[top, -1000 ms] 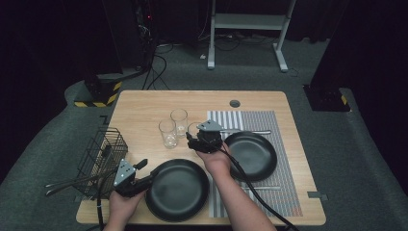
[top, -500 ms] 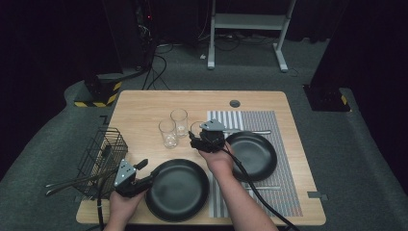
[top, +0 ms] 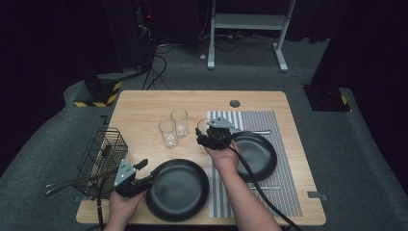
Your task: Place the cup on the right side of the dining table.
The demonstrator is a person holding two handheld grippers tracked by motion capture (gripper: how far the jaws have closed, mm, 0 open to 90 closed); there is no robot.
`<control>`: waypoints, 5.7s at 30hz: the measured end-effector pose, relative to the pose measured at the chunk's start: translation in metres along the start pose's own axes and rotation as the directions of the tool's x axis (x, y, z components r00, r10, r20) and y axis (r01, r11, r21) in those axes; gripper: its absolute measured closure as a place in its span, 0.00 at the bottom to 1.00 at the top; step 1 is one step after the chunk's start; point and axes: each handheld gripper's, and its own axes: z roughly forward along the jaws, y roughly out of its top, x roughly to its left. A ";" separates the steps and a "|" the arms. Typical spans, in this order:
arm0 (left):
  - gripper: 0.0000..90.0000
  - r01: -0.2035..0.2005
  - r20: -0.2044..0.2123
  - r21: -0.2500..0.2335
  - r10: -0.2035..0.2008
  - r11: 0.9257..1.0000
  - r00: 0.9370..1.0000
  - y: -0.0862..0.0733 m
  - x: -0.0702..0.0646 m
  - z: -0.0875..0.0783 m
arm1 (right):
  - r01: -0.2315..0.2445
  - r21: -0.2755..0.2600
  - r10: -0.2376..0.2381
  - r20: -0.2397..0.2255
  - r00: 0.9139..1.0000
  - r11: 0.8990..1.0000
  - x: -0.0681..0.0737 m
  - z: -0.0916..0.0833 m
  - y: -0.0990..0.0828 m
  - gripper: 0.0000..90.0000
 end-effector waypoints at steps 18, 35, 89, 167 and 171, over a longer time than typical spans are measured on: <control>0.46 0.002 0.003 -0.003 -0.002 1.000 1.000 0.000 0.001 -0.001 | -0.023 0.023 0.022 0.037 0.999 0.999 -0.015 0.013 -0.003 0.32; 0.46 -0.002 0.005 -0.001 0.002 1.000 1.000 -0.001 -0.001 0.000 | -0.045 0.039 0.042 0.063 0.997 0.998 -0.025 0.022 -0.007 0.32; 0.46 -0.009 0.005 0.006 0.009 1.000 1.000 -0.001 -0.001 0.000 | -0.089 0.046 0.086 0.079 0.993 0.995 -0.038 0.021 -0.014 0.18; 0.44 -0.002 0.007 0.040 0.002 0.999 1.000 -0.005 -0.003 0.001 | -0.021 -0.013 0.020 -0.082 0.996 1.000 0.033 -0.069 -0.054 0.16; 0.43 -0.004 0.008 0.040 0.003 0.999 1.000 -0.005 -0.003 0.001 | -0.025 -0.001 0.025 -0.100 0.995 1.000 0.042 -0.068 -0.063 0.16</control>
